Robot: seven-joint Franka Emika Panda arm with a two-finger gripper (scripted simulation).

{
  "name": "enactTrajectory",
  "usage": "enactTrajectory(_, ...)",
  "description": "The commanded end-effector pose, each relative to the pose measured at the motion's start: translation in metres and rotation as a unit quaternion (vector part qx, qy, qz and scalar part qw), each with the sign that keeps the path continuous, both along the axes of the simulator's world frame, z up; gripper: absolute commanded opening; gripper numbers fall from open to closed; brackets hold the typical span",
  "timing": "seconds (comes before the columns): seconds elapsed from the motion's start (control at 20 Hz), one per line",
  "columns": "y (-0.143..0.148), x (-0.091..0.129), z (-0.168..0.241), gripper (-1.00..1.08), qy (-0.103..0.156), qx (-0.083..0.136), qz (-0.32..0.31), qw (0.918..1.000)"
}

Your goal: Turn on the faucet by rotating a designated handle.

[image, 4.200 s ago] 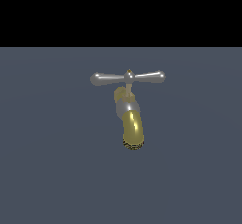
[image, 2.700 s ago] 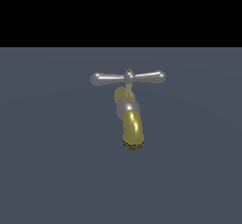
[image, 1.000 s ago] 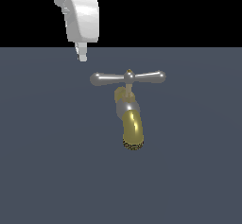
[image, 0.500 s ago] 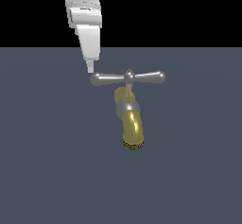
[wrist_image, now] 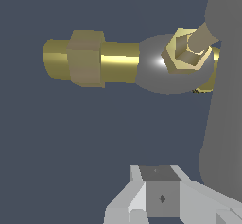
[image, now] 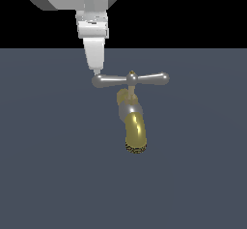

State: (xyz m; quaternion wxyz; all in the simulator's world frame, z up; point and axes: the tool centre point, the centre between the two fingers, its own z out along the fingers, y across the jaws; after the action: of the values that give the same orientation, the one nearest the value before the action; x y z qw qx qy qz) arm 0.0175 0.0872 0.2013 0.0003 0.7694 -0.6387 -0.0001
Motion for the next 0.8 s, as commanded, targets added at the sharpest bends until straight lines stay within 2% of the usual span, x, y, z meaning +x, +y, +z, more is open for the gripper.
enactTrajectory(0.0,-0.001,0.003,-0.002,-1.0,0.0,0.0,-0.007,1.0)
enactTrajectory(0.35,-0.002,0.004,-0.002,-1.0,0.0,0.0,-0.009,1.0)
enactTrajectory(0.75,-0.004,-0.02,-0.003,-1.0,0.0,0.0,-0.009,1.0)
